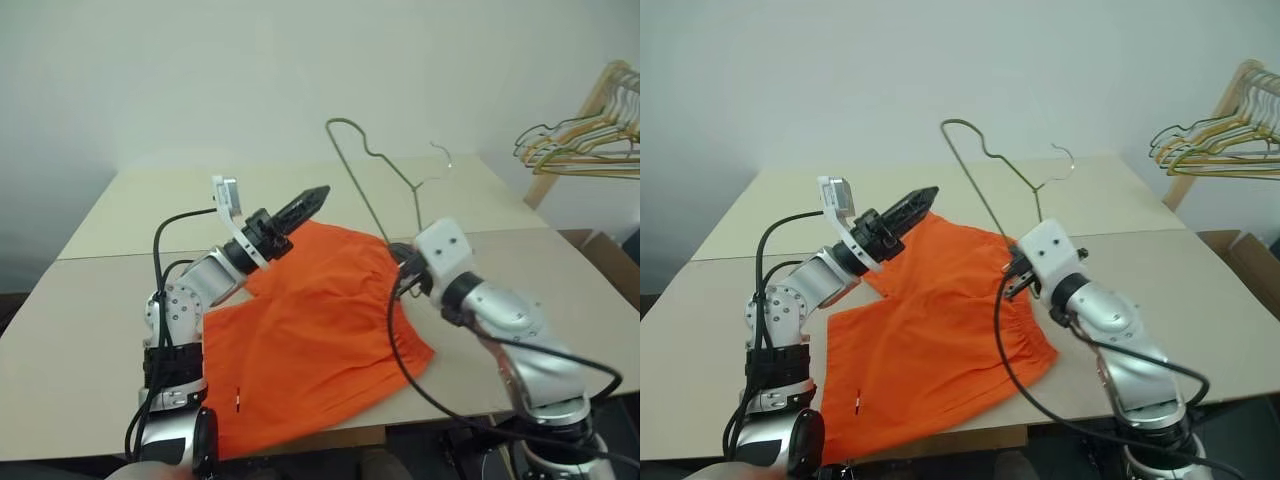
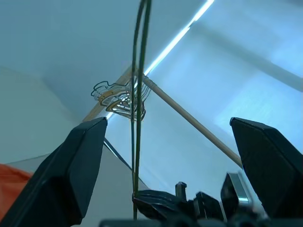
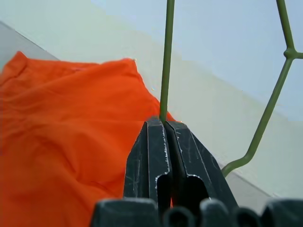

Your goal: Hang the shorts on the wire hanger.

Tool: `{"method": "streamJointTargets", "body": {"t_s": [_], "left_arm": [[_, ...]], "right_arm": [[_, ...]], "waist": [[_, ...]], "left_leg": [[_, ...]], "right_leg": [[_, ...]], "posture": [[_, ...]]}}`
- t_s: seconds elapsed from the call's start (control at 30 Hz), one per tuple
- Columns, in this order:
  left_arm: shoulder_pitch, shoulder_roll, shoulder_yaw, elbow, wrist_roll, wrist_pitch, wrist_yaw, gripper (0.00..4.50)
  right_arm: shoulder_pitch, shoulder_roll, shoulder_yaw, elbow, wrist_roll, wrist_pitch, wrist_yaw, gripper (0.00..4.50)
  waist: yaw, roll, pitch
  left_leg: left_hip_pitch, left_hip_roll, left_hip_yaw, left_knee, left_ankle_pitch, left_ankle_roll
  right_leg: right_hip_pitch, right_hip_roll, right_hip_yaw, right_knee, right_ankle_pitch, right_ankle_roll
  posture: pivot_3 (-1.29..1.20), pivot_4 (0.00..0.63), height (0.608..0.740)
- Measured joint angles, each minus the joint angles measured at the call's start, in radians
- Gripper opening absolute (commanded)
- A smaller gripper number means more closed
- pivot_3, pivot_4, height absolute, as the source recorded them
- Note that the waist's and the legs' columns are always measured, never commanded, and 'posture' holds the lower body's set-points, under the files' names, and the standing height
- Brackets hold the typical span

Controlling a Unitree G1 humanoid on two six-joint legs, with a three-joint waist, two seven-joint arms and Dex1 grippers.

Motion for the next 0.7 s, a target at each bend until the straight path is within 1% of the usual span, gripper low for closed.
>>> {"method": "streamJointTargets", "body": {"t_s": [0.13, 0.23, 0.3, 0.33, 0.43, 0.53, 0.57, 0.7], "left_arm": [[0.0, 0.016, -0.004, 0.0, 0.007, 0.0, -0.018, 4.5], [0.001, 0.012, -0.019, 0.0, 0.03, -0.006, -0.023, 4.5], [0.001, 0.003, -0.029, 0.0, 0.05, -0.02, -0.024, 4.13], [0.001, 0.003, -0.036, 0.0, 0.063, -0.03, -0.026, 3.9], [0.002, 0.003, -0.055, -0.001, 0.101, -0.051, -0.038, 2.95], [0.002, -0.004, -0.057, 0.0, 0.102, -0.066, -0.043, 2.04], [0.002, -0.005, -0.057, 0.003, 0.102, -0.074, -0.043, 1.66], [0.002, -0.009, -0.052, 0.015, 0.103, -0.082, -0.04, 0.36]], "right_arm": [[0.025, -0.024, 0.065, -0.002, -0.082, -0.124, -0.021, 0.07], [0.044, -0.041, 0.083, 0.005, -0.118, -0.189, -0.019, 0.07], [0.05, -0.057, 0.101, 0.018, -0.143, -0.229, -0.011, 0.0], [0.055, -0.057, 0.105, 0.024, -0.153, -0.247, -0.008, 0.0], [0.062, -0.059, 0.109, 0.041, -0.176, -0.291, -0.002, 0.0], [0.07, -0.059, 0.119, 0.054, -0.195, -0.313, 0.011, 0.0], [0.075, -0.056, 0.125, 0.06, -0.201, -0.317, 0.013, 0.0], [0.077, -0.046, 0.139, 0.073, -0.217, -0.322, 0.015, 0.0]], "waist": [[-0.031, 0.0, 0.0], [-0.037, 0.0, 0.0], [-0.038, 0.0, 0.0], [-0.038, 0.0, 0.0], [-0.038, 0.0, 0.0], [-0.037, 0.0, 0.0], [-0.037, 0.0, 0.0], [-0.037, 0.0, 0.0]], "left_leg": [[0.002, 0.0, 0.0, 0.0, 0.0, 0.0], [0.003, 0.001, -0.001, 0.0, 0.0, 0.0], [0.003, 0.001, -0.001, 0.0, 0.0, 0.001], [0.003, 0.001, -0.001, 0.0, -0.001, 0.001], [0.003, 0.001, -0.002, 0.0, -0.001, 0.001], [0.003, 0.001, -0.002, 0.0, 0.0, 0.001], [0.003, 0.001, -0.002, 0.0, 0.0, 0.001], [0.003, 0.001, -0.002, 0.0, -0.001, 0.001]], "right_leg": [[0.001, 0.001, 0.0, -0.002, 0.0, 0.0], [0.003, 0.002, 0.0, -0.003, 0.0, 0.0], [0.003, 0.002, 0.0, -0.003, 0.0, 0.0], [0.003, 0.002, 0.0, -0.003, 0.0, 0.0], [0.003, 0.002, 0.0, -0.003, 0.0, 0.0], [0.003, 0.002, 0.001, -0.004, 0.0, 0.0], [0.003, 0.002, 0.001, -0.004, 0.0, 0.0], [0.003, 0.002, 0.001, -0.003, 0.0, 0.0]], "posture": [[-0.25, 0.0, 0.74], [-0.25, 0.0, 0.74], [-0.25, 0.0, 0.74], [-0.25, 0.0, 0.74], [-0.25, 0.0, 0.74], [-0.25, 0.0, 0.74], [-0.25, 0.0, 0.74], [-0.25, 0.0, 0.74]]}}
